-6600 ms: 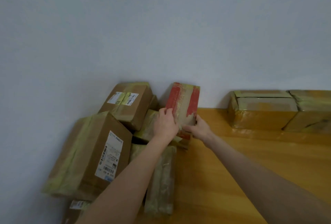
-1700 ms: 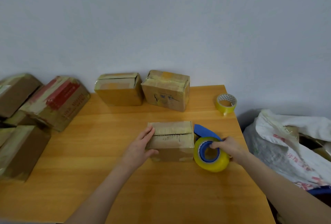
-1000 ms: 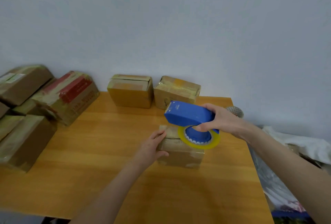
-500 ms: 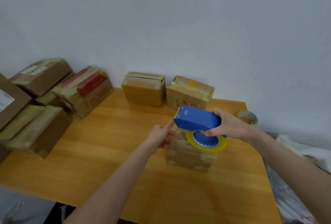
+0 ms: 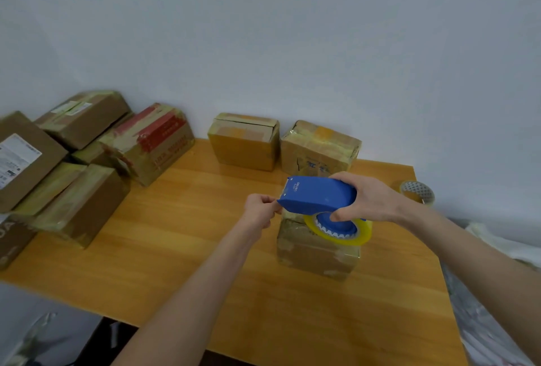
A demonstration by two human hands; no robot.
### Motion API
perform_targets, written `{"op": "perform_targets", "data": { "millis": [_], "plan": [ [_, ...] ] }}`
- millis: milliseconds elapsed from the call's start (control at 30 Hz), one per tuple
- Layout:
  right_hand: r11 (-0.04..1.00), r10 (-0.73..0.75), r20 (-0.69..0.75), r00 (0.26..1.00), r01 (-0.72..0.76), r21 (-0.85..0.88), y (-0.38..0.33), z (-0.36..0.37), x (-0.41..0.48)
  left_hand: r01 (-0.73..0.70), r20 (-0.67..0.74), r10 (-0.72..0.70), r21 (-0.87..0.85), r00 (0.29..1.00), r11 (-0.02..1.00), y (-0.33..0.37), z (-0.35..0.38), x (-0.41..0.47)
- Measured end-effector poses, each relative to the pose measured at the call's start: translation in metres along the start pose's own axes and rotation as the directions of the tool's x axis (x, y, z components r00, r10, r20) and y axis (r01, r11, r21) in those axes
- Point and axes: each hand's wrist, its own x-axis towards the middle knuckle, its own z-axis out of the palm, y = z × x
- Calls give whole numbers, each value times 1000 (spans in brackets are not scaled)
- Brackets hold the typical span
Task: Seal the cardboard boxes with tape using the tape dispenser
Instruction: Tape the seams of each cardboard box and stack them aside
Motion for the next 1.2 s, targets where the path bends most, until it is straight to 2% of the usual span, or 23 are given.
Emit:
{"op": "perform_targets", "data": {
  "millis": [200,333,467,733,800,867,933,1067,1133,1167,1200],
  "plan": [
    [983,33,19,999,-29,-180,5,-15,-3,9,-97,-7,24,995,1000,-32,-37,18],
    [981,41,43,998,-32,-190,4,-15,-5,43,-105,-41,15,994,999,-46,-28,25],
    [982,53,22,998,-48,-182,4,-8,-5,65,-138,-53,85,989,994,-56,-14,31],
    [974,51,-17,999,-54,-222,7,1,1,84,-23,-81,276,996,957,-63,17,34],
    [971,55,-16,998,-57,-232,6,2,1,10,-7,-8,382,1000,924,-56,15,34],
    [968,52,-20,998,-55,-243,6,3,2,-119,-35,164,542,986,832,-54,16,35],
    [968,46,-30,998,-52,-246,6,3,3,-141,-55,217,603,975,785,-56,18,34],
    [974,36,-30,999,-42,-223,6,4,0,30,-109,21,439,994,898,-65,18,36],
    [974,43,-30,999,-48,-223,6,4,-1,98,-116,-57,385,992,918,-69,11,36],
    [974,45,-32,998,-51,-222,6,4,-1,87,-131,-37,399,991,913,-72,6,34],
    [973,42,-38,998,-50,-224,7,3,-2,18,-141,46,420,989,908,-72,3,29]
  ]
}}
